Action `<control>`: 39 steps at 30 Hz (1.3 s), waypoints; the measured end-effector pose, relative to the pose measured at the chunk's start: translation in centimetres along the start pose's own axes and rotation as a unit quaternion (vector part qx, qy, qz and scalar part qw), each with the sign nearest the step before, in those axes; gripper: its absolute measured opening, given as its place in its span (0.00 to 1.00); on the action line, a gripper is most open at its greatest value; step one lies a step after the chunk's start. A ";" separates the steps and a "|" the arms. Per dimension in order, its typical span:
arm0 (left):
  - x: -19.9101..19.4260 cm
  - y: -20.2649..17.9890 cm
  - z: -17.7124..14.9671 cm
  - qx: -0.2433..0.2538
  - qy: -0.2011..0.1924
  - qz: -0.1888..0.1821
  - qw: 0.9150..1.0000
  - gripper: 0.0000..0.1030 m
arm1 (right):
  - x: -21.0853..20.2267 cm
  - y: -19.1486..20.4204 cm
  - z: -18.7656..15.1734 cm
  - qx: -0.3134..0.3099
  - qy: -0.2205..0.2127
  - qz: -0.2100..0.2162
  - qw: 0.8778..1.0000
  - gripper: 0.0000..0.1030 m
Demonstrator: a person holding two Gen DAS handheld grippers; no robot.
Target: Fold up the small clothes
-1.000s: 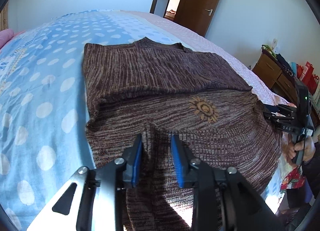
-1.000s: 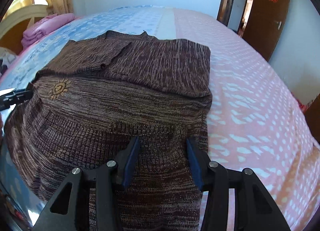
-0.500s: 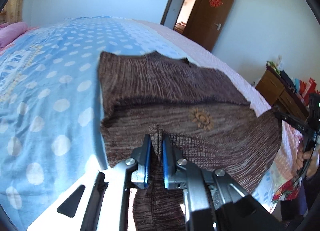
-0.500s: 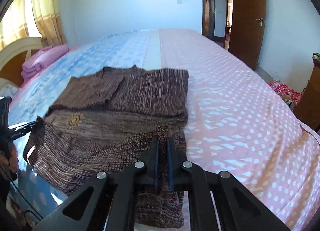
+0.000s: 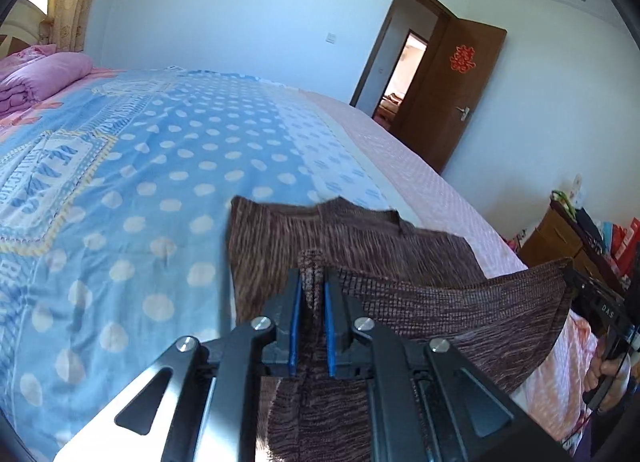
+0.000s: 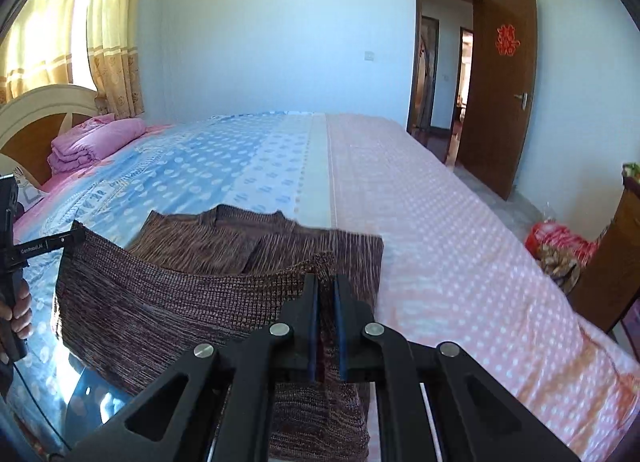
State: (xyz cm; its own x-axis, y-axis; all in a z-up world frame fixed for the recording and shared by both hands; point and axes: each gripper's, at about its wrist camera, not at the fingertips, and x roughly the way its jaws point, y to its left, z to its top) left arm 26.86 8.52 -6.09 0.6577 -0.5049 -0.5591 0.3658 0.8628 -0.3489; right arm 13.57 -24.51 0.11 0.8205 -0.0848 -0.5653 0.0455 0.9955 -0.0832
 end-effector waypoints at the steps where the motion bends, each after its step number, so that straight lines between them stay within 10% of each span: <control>1: 0.3 0.1 0.5 0.000 -0.005 0.005 1.000 0.10 | 0.6 0.0 0.7 -0.006 -0.001 -0.004 1.000 0.07; 13: 7.1 1.9 6.6 -0.027 -0.013 0.043 0.999 0.10 | 12.4 -1.2 6.5 -0.014 -0.002 -0.049 0.999 0.06; 25: 18.4 3.9 5.6 -0.049 0.063 0.116 0.990 0.10 | 24.7 -4.3 2.5 0.037 0.090 -0.111 0.989 0.03; 32: 18.8 4.3 5.4 -0.063 0.076 0.132 0.986 0.19 | 26.0 -5.8 2.4 0.077 0.114 -0.087 0.987 0.03; 39: 14.9 4.0 5.5 -0.047 0.054 0.140 0.988 0.34 | 15.7 -9.0 1.9 0.180 0.025 -0.087 0.980 0.04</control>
State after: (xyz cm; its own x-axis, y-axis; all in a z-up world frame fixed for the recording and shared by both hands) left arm 41.73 4.58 -11.69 0.6477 -0.2516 -0.7192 0.1136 0.9652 -0.2354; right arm 27.14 -34.72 -6.44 0.7537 -0.2466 -0.6092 0.3868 0.9158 0.1078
